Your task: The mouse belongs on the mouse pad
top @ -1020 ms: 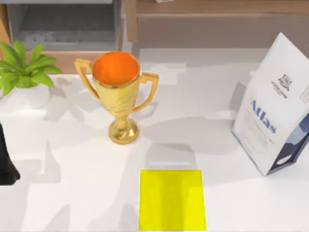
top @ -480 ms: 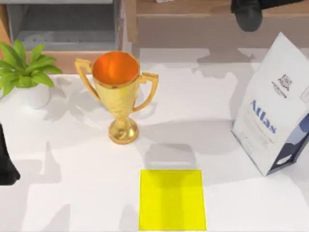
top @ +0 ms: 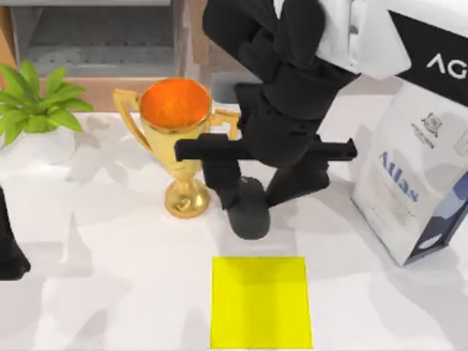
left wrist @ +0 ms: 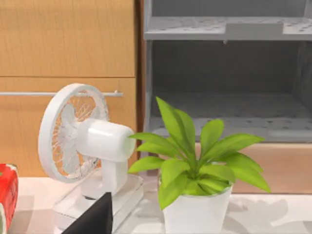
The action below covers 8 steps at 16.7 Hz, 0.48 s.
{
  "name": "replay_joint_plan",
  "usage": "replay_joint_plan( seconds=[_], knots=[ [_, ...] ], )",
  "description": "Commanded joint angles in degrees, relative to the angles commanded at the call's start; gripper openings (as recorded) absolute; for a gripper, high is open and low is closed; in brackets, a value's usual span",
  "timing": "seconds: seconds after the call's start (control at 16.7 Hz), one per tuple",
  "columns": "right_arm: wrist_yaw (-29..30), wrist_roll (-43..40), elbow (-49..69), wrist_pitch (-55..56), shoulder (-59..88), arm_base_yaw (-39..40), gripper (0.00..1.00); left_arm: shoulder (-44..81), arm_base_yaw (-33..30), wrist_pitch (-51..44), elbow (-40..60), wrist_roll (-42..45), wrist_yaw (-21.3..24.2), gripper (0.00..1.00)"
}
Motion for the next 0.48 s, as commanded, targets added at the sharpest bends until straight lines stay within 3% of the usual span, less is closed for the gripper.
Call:
replay_joint_plan(
  seconds=[0.24,0.48],
  knots=[
    [5.5,11.7,-10.5,5.1,1.2,5.2,0.0,0.0,0.0,0.0,0.0,0.0,0.0,1.0],
    [11.6,17.7,-16.1,9.9,1.5,6.5,0.0,0.0,0.0,0.0,0.0,0.0,0.0,1.0]
  ],
)
